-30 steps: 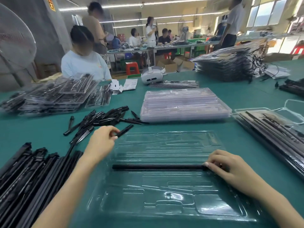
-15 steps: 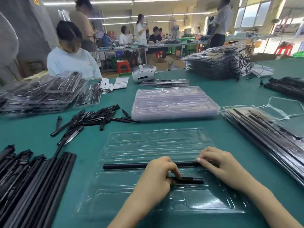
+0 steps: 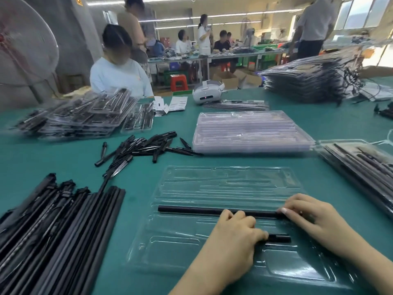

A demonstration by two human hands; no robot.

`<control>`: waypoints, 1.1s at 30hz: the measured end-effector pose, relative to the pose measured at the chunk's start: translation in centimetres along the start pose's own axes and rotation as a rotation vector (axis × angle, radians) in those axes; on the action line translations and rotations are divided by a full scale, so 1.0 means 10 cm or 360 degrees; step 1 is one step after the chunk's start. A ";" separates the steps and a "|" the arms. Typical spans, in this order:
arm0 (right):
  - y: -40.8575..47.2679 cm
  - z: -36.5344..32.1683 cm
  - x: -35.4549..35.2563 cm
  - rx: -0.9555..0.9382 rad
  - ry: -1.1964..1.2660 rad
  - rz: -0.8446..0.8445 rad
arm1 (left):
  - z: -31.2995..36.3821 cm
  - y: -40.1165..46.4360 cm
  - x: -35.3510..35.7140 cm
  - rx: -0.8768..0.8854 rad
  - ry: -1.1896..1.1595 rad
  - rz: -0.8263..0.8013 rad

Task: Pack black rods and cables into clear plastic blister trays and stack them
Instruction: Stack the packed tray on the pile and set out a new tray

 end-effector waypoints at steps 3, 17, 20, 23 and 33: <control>0.00 0.01 0.00 -0.0015 -0.0014 -0.0002 | -0.08 0.02 0.01 -0.0117 -0.0219 -0.0077; 0.21 -0.46 0.13 -0.0185 -0.0277 -0.0293 | -2.39 -1.06 -0.61 -0.1946 0.0259 0.0192; 0.27 -0.70 0.25 -0.0291 -0.0178 -0.0437 | -2.71 -1.51 -0.64 -0.2341 0.0317 0.0013; 0.35 -0.86 0.39 -0.0378 -0.0134 -0.0470 | -2.82 -1.71 -0.64 -0.2383 0.0287 -0.0044; 0.50 -1.26 0.74 -0.0563 -0.0129 -0.0712 | -2.85 -1.87 -0.94 -0.2264 0.0103 0.0198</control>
Point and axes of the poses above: each hand's wrist, its own y-axis towards the middle knuckle, its own x-axis out of the palm, z = x × y, the point moved 3 cm from there along y, towards the middle knuckle, and after that the axes turned 8 degrees about -x, right-handed, at the moved point
